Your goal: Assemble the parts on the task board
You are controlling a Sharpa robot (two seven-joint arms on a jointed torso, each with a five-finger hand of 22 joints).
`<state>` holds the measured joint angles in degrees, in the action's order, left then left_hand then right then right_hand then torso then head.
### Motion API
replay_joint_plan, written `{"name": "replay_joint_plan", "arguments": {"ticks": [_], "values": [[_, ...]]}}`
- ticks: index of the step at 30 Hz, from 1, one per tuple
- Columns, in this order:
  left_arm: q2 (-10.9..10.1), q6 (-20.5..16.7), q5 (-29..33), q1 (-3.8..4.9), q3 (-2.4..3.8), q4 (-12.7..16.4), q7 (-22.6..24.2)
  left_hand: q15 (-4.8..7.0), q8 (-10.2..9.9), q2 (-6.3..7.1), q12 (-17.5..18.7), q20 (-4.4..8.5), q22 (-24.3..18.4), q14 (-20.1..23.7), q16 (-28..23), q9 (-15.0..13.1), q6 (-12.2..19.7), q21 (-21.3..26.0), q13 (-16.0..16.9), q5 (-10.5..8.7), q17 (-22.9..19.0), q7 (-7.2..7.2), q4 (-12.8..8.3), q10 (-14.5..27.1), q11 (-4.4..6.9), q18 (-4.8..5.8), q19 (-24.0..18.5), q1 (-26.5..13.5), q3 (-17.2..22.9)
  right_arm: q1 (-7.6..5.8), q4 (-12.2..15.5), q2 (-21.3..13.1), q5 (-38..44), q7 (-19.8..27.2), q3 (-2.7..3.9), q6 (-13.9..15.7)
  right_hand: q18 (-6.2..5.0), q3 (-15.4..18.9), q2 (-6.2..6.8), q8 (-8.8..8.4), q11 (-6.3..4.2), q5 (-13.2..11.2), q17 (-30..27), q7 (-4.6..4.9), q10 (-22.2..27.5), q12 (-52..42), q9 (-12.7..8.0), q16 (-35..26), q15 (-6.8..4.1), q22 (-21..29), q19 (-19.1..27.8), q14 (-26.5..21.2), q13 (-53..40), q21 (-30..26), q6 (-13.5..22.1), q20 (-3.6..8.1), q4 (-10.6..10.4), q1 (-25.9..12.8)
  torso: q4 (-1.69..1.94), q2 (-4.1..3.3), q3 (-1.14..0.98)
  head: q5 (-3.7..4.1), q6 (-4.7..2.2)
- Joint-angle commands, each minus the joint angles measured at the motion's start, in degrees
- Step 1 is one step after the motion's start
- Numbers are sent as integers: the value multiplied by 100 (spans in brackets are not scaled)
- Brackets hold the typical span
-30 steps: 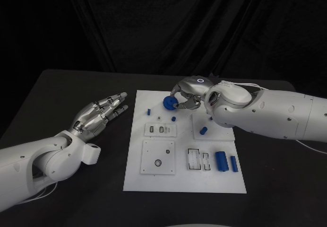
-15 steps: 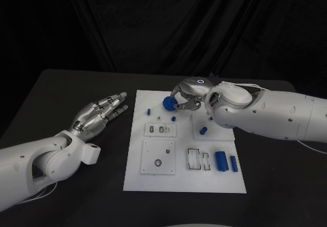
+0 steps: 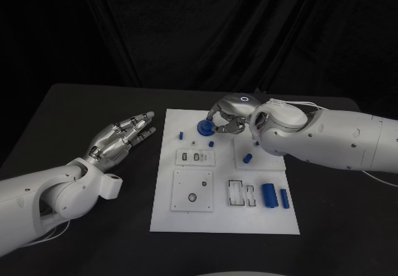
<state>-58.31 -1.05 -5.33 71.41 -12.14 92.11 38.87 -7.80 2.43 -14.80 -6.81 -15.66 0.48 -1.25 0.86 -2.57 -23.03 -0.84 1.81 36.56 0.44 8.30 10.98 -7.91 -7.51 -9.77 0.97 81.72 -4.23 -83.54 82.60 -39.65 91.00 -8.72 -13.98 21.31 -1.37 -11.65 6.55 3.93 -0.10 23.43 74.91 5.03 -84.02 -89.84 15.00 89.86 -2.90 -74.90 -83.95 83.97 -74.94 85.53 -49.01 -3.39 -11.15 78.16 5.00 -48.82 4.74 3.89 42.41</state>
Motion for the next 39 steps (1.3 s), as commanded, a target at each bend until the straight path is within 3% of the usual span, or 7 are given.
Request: {"name": "replay_joint_plan", "arguments": {"ticks": [1, 12, 17, 22, 24, 30, 39], "values": [[11, 106, -16, -6, 3, 2, 838, -45, 8, -12, 7, -28, 6, -6, 20, -2, 8, 8, -1, 38, 9, 30, -5, 1, -49, -72, 1, -19, 43, 17, 13, -4, 35, 21, 4, 42, -12, -37, 30, -36, 29, -34, 1509, -1, -598, -16, -9, 14, 10, -1266, -236, 603, -1506, -18, 45, -30, 1, -6, -1, -1, -1, 3, -1], [-4, 113, -16, -7, 3, 4, 835, -48, 8, -11, 6, -29, 6, -8, 22, -1, 14, 8, -1, 38, 10, 32, -6, 1, -50, -73, 1, -21, 49, 18, 48, -91, -5, 44, 5, 135, -18, -42, 18, -29, 28, -57, 1509, 1, -598, -16, -19, 14, 7, -1258, -224, 603, -1506, -35, 59, -28, 0, -9, 0, -2, 2, 2, -15], [-34, 80, -16, -7, 3, 25, 838, -52, 9, -9, 6, -31, 6, -12, 25, -2, 6, 7, -1, 38, 11, 35, -9, 1, -53, -73, 2, -24, 59, -47, 248, -373, -43, 2, 8, 208, -19, -50, -15, 14, 31, -85, 1509, 10, -598, -16, -25, 14, 6, -1255, -221, 603, -1506, -43, -1, -24, -26, -41, 1, 0, 0, 18, -72], [-80, 36, -16, -7, 3, 69, 847, -53, 11, -7, 2, -31, 7, -16, 28, -4, -8, 6, 0, 38, 12, 35, -10, -4, -53, -73, 4, -26, 63, -291, 731, -1035, -296, -78, 6, 377, 13, 23, -35, 186, 19, -702, 1509, 0, -598, -16, -26, 14, -6, -1312, -310, 603, -1506, 52, -405, -13, -175, -168, -4, -2, 1, 2, -81], [-93, 2, -16, -7, 3, 91, 863, -53, 11, -7, 2, -31, 7, -16, 28, -4, -8, 6, 0, 38, 12, 35, -10, -4, -53, -73, 4, -26, 63, -403, 998, -1446, -412, -83, 3, 472, 24, 51, -33, 196, 28, -821, 1509, 15, -598, -16, -39, 14, -2, -1330, -337, 603, -1506, 85, -454, -12, -221, -191, -38, 14, -5, -21, -69], [-106, -102, -16, -8, 3, 229, 1011, -28, 26, 34, -21, 10, 5, -20, 32, -13, -71, 9, 6, 75, 13, 8, -32, -31, -14, -76, 2, -49, 124, -499, 1448, -2254, -501, 11, -15, 633, 41, 63, -31, 207, 28, -830, 1509, 7, -598, -16, -43, 14, -1, -1359, -380, 603, -1506, 141, -492, -13, -250, -201, -60, 32, -12, -23, -82], [-170, -311, -16, -7, 4, 383, 1218, 116, 3, 135, 27, 283, -17, 13, 10, 4, 25, 47, -7, 168, 2, -96, -34, 48, 146, -49, -45, -146, 296, -483, 1489, -2888, -295, 57, -29, 584, 53, 244, 198, 146, -48, -872, 1509, -84, -598, -16, -124, 14, -61, -1382, -412, 603, -1506, 177, -498, 32, -554, -300, -80, 64, -15, -99, 8]]}}
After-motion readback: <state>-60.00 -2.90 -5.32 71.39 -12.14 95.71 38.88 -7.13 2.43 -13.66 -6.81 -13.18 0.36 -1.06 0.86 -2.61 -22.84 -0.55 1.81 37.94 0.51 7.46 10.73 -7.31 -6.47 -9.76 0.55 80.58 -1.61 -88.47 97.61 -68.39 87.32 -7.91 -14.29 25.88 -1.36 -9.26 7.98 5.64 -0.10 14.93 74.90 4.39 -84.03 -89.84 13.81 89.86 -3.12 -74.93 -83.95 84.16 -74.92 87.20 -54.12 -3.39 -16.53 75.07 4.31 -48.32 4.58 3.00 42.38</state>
